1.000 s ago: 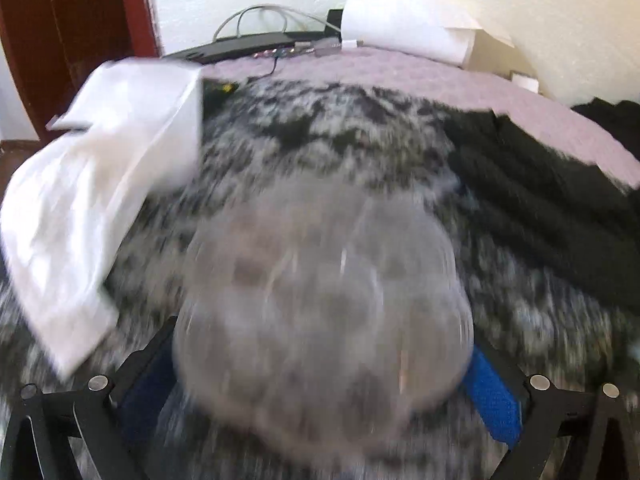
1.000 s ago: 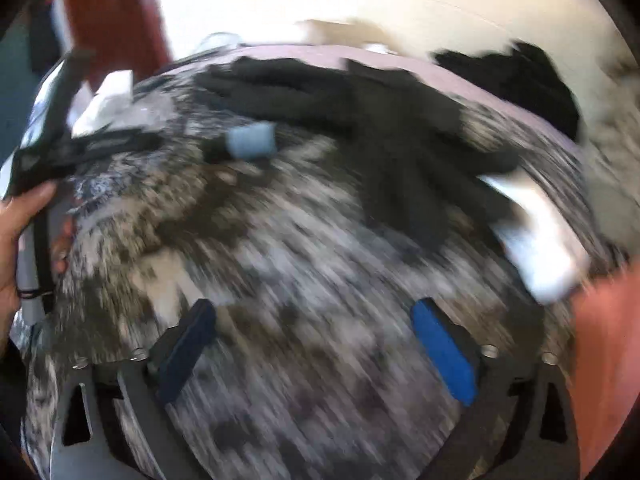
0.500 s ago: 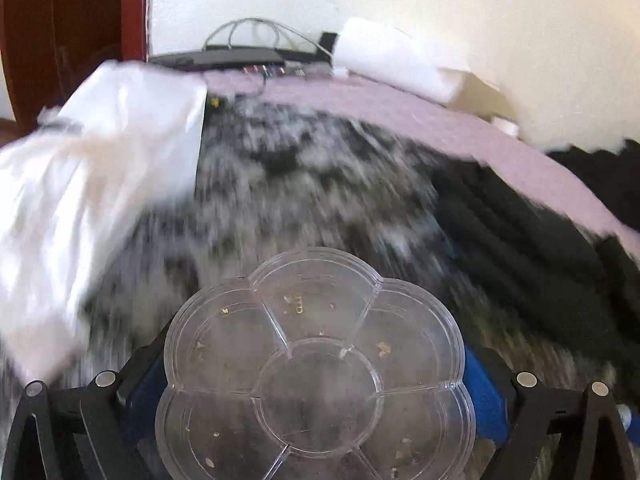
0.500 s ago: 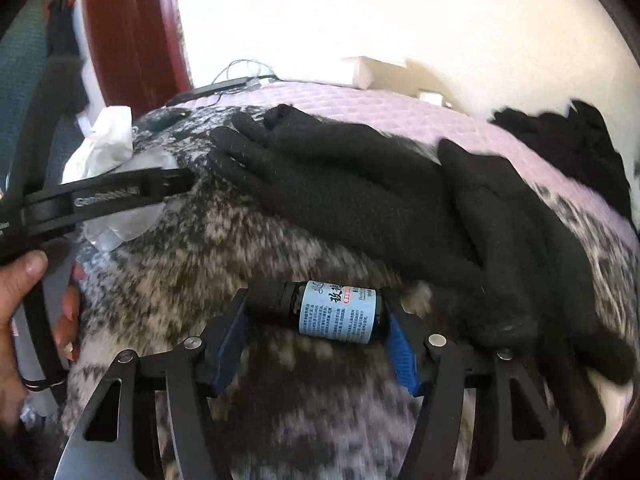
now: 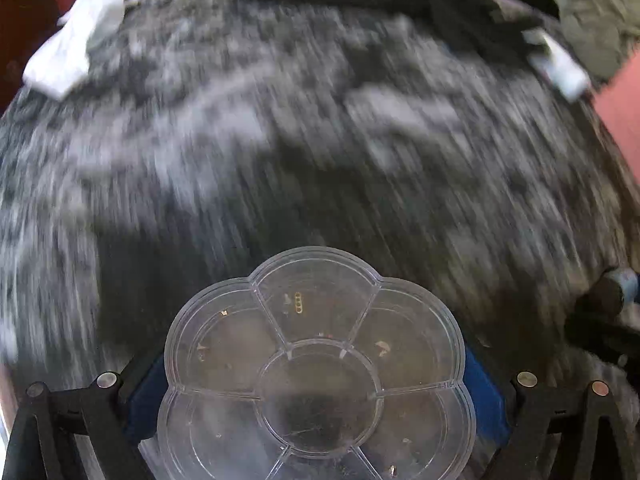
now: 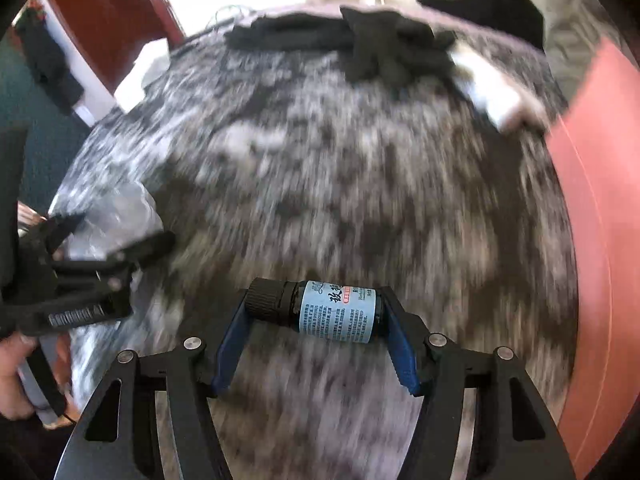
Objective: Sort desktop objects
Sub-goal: 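Carry the bottle and flower box into the pink box and release both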
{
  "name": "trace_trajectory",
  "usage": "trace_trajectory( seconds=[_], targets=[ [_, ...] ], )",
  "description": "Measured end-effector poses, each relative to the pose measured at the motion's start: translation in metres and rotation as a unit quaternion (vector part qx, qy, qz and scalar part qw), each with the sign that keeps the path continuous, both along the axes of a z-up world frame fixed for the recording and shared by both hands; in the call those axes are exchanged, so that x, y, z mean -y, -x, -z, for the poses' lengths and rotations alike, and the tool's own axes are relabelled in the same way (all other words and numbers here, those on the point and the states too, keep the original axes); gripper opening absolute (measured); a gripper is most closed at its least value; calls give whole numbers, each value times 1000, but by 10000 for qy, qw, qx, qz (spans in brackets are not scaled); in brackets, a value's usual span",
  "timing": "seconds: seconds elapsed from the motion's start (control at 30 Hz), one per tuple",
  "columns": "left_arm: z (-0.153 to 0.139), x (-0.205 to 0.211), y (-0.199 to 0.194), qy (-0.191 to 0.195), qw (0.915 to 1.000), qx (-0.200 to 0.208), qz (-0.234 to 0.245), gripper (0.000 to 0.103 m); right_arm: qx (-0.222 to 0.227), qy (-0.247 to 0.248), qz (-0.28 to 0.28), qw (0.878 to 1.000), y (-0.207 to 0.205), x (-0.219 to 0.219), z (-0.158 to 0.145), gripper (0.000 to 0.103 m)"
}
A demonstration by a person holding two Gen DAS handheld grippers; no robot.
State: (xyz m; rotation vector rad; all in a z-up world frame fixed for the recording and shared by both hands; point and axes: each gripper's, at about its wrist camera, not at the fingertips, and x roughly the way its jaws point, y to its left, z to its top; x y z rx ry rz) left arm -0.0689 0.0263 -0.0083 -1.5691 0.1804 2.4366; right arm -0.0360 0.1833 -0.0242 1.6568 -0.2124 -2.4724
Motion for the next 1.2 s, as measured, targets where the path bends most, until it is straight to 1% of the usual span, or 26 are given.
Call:
trace_trajectory(
  seconds=[0.03,0.07,0.1,0.13,0.2,0.3,0.37,0.47,0.53,0.63,0.73,0.83,0.97,1.07,1.2],
  targets=[
    [-3,-4,-10,22,10000,52,-43,98,63,57,67,9999,-12,-2,-3,66],
    [-13,-7,-19,-152,9997,66,-162,98,91,84,123,9998,-23,-5,-6,66],
    [-22,-8,-24,-351,9992,-8,-211,98,32,37,151,9999,-31,-7,-13,65],
    [-38,-17,-29,-454,9986,-249,-111,98,-78,15,181,9998,-39,-9,-23,65],
    [-70,-34,-39,-659,9951,-732,91,98,-549,100,260,9981,-62,-17,-56,66],
    [-117,-61,-55,-963,9839,-1452,393,98,-1254,188,389,9912,-97,-30,-104,66],
    [-141,-83,-73,-1226,9743,-1790,598,98,-1734,2,547,9833,-115,-41,-129,66],
    [-159,-108,-80,-1650,9634,-1950,820,98,-2327,-134,826,9689,-137,-67,-160,66],
    [-168,-126,-86,-1798,9573,-2052,954,98,-2594,-171,1144,9588,-152,-91,-175,66],
    [-169,-164,-95,-1616,9528,-2287,1171,98,-2884,-306,1589,9437,-169,-127,-189,66],
    [-164,-197,-95,-1625,9510,-2267,1337,98,-3021,-446,1979,9314,-181,-161,-196,66],
    [-159,-231,-92,-1628,9490,-2227,1529,98,-3041,-677,2320,9215,-185,-189,-195,66],
    [-149,-278,-95,-1333,9478,-2290,1777,98,-2971,-1118,2773,9068,-186,-230,-193,66],
    [-128,-308,-86,-1084,9515,-2093,1978,98,-2821,-1203,3068,9010,-184,-264,-184,66],
    [-106,-332,-80,-900,9546,-1903,2109,98,-2552,-1065,3305,9024,-177,-295,-170,66]
  ],
)
